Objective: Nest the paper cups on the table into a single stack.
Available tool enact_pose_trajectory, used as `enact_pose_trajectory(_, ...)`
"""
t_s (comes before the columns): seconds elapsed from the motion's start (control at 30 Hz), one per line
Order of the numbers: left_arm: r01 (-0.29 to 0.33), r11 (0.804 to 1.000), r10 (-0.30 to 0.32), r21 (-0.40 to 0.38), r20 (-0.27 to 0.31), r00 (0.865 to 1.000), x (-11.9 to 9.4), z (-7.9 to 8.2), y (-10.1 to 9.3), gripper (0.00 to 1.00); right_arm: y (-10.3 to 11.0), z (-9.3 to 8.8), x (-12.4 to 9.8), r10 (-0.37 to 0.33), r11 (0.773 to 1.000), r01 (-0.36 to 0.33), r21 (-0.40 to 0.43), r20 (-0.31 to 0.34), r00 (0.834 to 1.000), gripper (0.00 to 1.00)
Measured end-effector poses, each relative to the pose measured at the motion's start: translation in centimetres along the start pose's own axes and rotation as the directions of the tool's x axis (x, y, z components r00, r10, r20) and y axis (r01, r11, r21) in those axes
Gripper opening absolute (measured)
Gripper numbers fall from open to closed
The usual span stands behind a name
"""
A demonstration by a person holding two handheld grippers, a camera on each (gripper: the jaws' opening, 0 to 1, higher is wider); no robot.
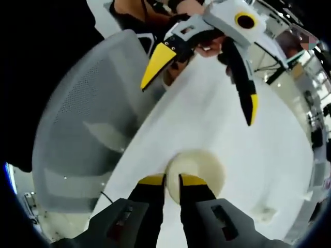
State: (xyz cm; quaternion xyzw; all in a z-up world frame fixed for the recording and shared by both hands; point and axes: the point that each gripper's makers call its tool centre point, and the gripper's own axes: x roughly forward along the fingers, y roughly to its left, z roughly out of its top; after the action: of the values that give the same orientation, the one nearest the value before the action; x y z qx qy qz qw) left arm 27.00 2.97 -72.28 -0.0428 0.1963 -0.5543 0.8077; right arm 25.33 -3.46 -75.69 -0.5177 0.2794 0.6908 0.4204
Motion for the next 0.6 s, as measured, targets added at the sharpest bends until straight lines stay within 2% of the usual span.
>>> enact_pose_trajectory(0.1, 0.0, 1.0, 0.0, -0.001, 0.001, 1.0, 0.1, 0.1, 0.0, 0.98, 0.4, 0.1, 0.0, 0.02, 1.0, -0.02, 0.015, 0.011, 1.0, 0.13)
enact_pose_trajectory(0.37, -0.003, 1.0, 0.003, -0.002, 0.004, 1.0, 0.3, 0.3, 0.1, 0.98, 0.7, 0.2, -0.9, 0.0, 1.0, -0.001, 0.025, 0.034, 0.999, 0.18)
enact_pose_trajectory(0.53, 0.002, 1.0, -0.002, 0.004, 0.003, 1.0, 0.6, 0.6, 0.0, 0.98, 0.9, 0.2, -1.6, -0.022, 0.998, 0.019, 0.055, 0.053, 0.998, 0.2)
enact_pose_trajectory(0.6, 0.002, 1.0, -0.002, 0.0, 0.003, 1.0, 0.6, 0.8, 0.1, 0.98, 1.1, 0.4, -1.8, -0.028, 0.996, 0.021, 0.088, 0.079, 0.996, 0.2)
